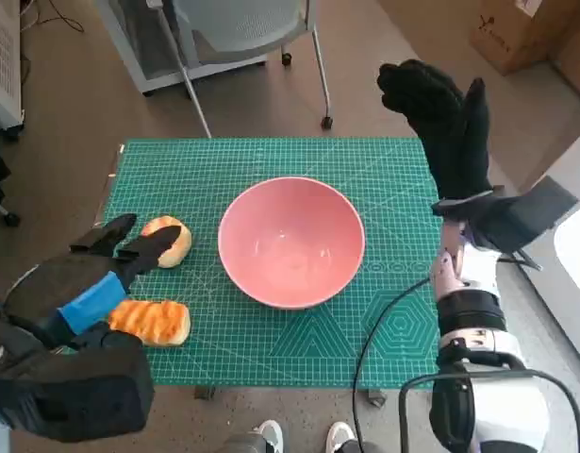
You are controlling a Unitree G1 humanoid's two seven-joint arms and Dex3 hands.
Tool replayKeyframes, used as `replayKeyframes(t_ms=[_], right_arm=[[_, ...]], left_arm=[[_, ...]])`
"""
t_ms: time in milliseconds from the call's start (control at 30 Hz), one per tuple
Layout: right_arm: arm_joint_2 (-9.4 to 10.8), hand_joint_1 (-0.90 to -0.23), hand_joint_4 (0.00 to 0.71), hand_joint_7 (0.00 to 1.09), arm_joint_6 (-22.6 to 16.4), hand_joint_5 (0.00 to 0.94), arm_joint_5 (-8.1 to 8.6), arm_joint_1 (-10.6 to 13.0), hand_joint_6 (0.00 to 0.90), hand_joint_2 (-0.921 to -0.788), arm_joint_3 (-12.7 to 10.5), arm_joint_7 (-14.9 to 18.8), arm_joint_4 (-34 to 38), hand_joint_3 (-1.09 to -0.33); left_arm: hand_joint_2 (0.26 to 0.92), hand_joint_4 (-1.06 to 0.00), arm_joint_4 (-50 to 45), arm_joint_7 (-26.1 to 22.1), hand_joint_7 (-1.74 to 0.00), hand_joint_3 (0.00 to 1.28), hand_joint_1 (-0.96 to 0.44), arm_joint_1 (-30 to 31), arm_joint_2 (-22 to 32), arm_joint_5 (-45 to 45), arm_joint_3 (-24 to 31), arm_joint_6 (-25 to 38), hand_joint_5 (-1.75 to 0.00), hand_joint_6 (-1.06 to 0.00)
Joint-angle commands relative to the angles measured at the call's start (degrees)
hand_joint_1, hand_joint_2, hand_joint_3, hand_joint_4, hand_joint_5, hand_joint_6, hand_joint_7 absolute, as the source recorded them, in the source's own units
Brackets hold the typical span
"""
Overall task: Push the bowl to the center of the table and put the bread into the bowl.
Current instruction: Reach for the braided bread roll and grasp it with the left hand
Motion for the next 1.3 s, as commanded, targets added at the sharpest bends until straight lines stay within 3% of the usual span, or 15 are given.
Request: replayKeyframes(t_ms=[33, 400, 667, 1300], right_arm=[[0.7, -0.68, 0.185, 0.01, 1.5, 0.008, 0.3, 0.2, 0.351, -0.921, 0.1, -0.3, 1.0, -0.679], [0.9, -0.684, 0.191, 0.01, 2.8, 0.007, 0.9, 0.1, 0.358, -0.921, -0.2, 0.3, 0.7, -0.651], [0.9, -0.686, 0.195, 0.01, 2.8, 0.006, 1.15, 0.1, 0.361, -0.921, -0.3, 0.8, 0.6, -0.643], [1.2, -0.685, 0.216, 0.01, 3.5, 0.01, 1.91, -0.2, 0.37, -0.921, -0.5, 1.6, 0.8, -0.64]], left_arm=[[0.645, -0.09, 1.9, 1.3, -0.03, 0.0, -0.31, 2.7, -1.5, 3.2, -0.5, -4.1, -0.01, -0.25], [0.646, -0.14, 10.0, 5.0, -0.02, 0.0, -0.4, 8.8, -4.5, 7.6, 1.0, -17.5, -0.01, -0.29], [0.648, -0.15, 14.6, 5.8, -0.02, 0.0, -0.41, 10.7, -6.6, 9.7, 1.8, -23.1, -0.01, -0.32], [0.658, -0.26, 25.1, 5.0, -0.02, 0.01, -0.19, 9.0, -12.0, 12.4, -1.1, -28.0, -0.02, -0.42]])
